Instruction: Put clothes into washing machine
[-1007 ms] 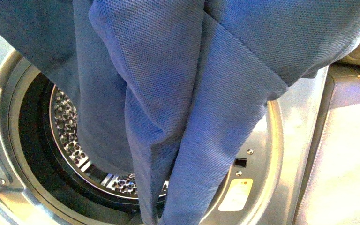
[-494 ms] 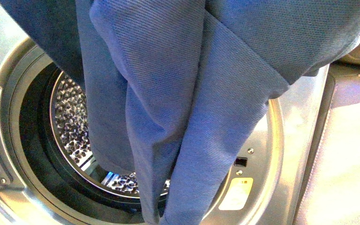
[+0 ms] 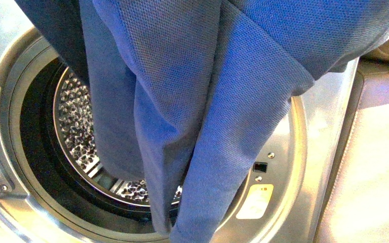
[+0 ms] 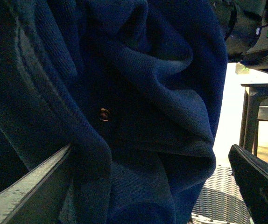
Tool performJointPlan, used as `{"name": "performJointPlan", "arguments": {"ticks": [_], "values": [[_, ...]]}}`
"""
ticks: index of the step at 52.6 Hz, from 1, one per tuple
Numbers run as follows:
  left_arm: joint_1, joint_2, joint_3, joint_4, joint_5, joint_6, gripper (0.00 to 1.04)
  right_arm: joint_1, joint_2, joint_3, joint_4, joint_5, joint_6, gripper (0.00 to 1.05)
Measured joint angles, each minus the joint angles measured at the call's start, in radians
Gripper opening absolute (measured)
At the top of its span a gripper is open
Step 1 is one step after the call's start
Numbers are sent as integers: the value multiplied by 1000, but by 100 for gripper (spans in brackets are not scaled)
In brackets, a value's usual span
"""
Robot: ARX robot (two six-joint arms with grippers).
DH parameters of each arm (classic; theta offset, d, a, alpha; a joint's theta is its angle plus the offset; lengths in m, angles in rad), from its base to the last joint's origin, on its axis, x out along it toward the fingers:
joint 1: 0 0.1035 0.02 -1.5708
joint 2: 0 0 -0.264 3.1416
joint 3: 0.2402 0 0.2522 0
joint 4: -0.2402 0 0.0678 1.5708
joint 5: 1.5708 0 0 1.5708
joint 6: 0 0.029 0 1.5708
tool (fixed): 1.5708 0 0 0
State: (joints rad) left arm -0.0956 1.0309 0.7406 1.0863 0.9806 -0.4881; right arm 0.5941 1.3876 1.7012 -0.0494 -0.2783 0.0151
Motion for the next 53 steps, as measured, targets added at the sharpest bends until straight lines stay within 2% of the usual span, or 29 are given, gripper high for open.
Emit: {"name": "performJointPlan", "arguments": {"ticks": [7, 11, 13, 18, 38, 41, 47, 53], "values": [[-77, -21, 1, -179, -35, 138, 98, 0, 0, 0, 0, 0, 0, 17], [-127, -23, 25, -344, -126, 276, 98, 0, 0, 0, 0, 0, 0, 17], [-139, -23, 34, -374, -148, 308, 98, 0, 0, 0, 0, 0, 0, 17], [-163, -23, 51, -394, -182, 359, 98, 0, 0, 0, 0, 0, 0, 17], [-213, -30, 76, -411, -224, 383, 98, 0, 0, 0, 0, 1, 0, 17], [-235, -31, 93, -451, -277, 412, 98, 0, 0, 0, 0, 0, 0, 17], [-265, -17, 153, -546, -495, 439, 98, 0, 0, 0, 0, 1, 0, 17], [-288, -12, 158, -546, -590, 469, 98, 0, 0, 0, 0, 6, 0, 17]]}}
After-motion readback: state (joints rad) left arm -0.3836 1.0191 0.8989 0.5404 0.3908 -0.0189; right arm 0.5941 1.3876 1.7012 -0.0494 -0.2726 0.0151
